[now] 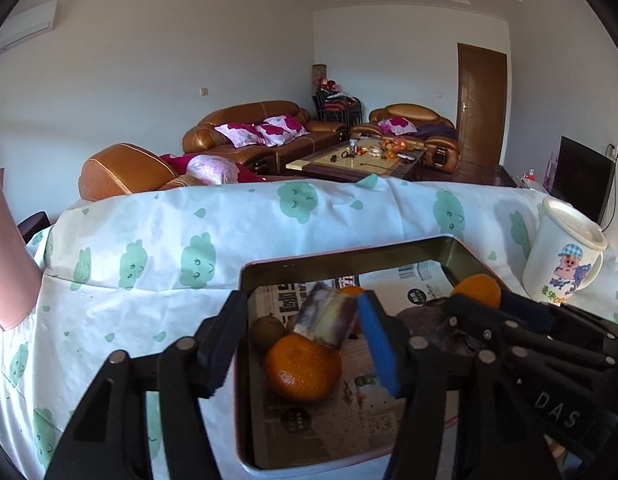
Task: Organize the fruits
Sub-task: 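Lower the orange and cake roll into the tin and open both tools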
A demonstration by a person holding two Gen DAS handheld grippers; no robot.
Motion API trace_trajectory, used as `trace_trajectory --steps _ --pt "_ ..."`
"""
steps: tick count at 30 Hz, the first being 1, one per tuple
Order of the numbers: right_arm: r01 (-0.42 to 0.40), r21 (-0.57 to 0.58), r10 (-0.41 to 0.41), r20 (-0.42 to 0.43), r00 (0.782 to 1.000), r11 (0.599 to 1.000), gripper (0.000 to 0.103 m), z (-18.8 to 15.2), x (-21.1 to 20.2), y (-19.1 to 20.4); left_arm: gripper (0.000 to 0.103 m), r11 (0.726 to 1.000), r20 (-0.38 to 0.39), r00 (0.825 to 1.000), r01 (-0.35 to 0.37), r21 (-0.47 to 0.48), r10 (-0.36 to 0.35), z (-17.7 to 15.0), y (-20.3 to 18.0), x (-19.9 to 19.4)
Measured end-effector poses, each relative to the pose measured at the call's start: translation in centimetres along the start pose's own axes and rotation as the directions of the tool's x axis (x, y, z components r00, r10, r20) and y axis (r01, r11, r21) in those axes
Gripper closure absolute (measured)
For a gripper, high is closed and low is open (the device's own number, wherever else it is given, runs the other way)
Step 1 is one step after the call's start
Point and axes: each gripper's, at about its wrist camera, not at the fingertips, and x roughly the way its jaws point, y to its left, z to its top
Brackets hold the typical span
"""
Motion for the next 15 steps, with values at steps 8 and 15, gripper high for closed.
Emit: trace_trajectory --steps 8,15 --pt "-0.071 0.071 0.065 0.077 0.995 0.995 0.046 -0.3 -2.1 -0.9 0.000 0.998 0.090 0.995 -0.044 -0.045 0.048 0.0 1.8 -2.3" --pt "0.092 0.051 -0.103 0.271 0.957 0.994 0.043 -1.5 -7.1 0.6 0.000 0.998 0.163 0.986 -0.049 0.033 0.043 -1.2 1.1 -4.7"
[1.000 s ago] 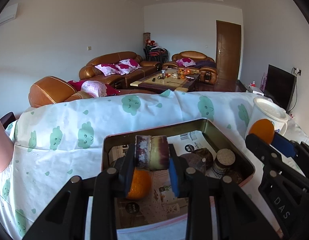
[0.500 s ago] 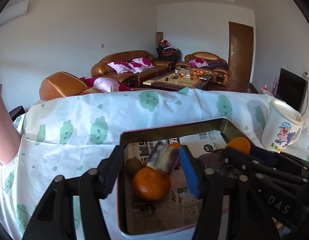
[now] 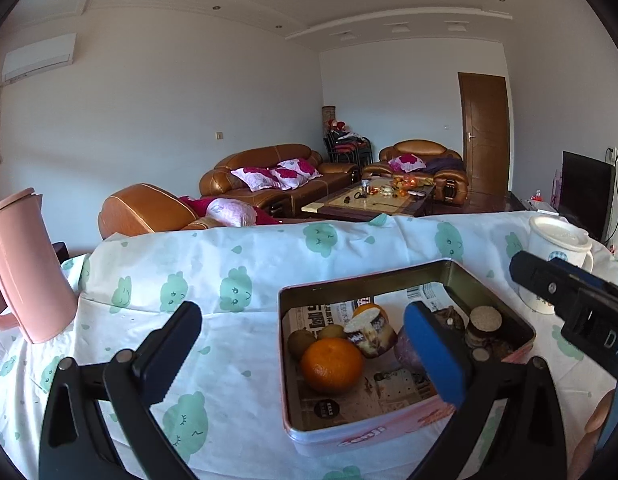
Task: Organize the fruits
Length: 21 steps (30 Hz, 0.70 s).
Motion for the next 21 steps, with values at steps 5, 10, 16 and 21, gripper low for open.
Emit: trace_trajectory --steps 5,10,16,21 --pt "0.050 0.016 -0.051 0.102 0.993 0.999 0.035 -0.7 -2.9 -0.2 0.000 1.000 0.021 1.000 0.008 0.010 -0.008 -0.6 0.2 -1.4" --pt "0.074 -0.006 -0.072 0.152 0.986 0.997 0.034 -1.1 -4.4 0.3 0.000 1.000 0.054 0.998 -0.006 -0.003 0.006 -1.0 0.5 -2.6" --pt "0.094 -0.064 -0.080 0.192 0.978 0.994 0.034 -1.7 -5.5 1.7 0.000 1.000 0.070 0.997 -0.021 -0.018 0.022 -1.2 0.8 -3.2" --pt "0.115 -0.101 -0.094 0.194 0.976 0.988 0.034 -1.9 -5.4 2.3 0.000 0.999 0.078 0.997 -0.026 -0.035 0.029 -1.4 1.0 -3.6"
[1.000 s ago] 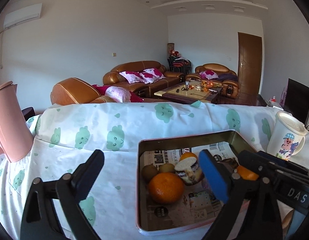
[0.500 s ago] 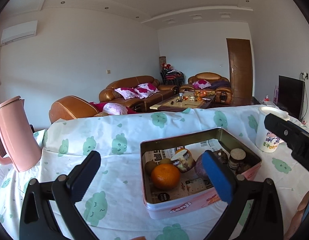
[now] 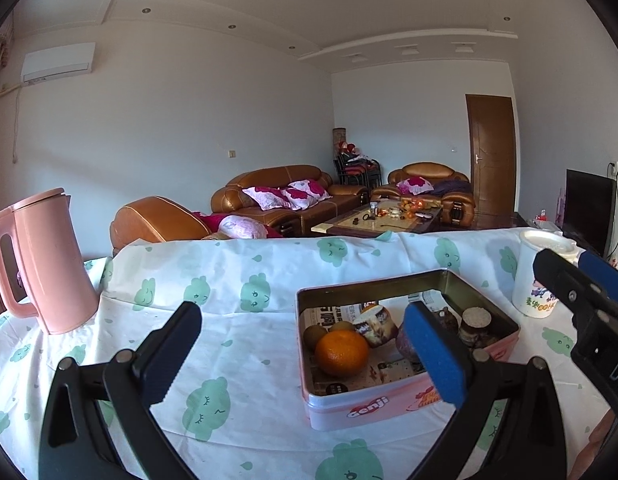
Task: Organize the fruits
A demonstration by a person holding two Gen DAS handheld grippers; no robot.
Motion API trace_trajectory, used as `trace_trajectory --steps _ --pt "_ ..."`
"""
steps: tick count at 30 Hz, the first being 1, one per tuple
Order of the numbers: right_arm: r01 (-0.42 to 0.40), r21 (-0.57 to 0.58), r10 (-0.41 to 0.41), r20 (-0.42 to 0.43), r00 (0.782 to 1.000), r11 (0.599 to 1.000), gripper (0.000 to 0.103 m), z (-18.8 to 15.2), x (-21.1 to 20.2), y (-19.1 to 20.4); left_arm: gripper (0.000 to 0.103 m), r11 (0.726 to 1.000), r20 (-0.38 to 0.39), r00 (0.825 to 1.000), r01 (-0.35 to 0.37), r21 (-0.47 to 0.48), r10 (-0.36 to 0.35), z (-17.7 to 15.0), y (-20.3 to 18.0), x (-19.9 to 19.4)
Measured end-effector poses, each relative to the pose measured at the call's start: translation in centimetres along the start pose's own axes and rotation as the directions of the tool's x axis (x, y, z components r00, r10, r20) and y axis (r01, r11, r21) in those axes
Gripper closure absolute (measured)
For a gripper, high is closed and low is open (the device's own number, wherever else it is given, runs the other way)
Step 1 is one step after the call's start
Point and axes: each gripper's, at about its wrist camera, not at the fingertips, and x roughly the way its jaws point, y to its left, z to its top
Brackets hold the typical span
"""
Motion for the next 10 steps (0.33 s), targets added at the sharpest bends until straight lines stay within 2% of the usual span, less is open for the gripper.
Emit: trace_trajectory --steps 10 --pt "0.014 0.019 -0.013 -0.021 1.000 1.000 0.034 -0.05 0.12 -0.39 0.000 1.000 -0.022 1.000 0.016 0.007 -0.016 -0.13 -0.21 0.11"
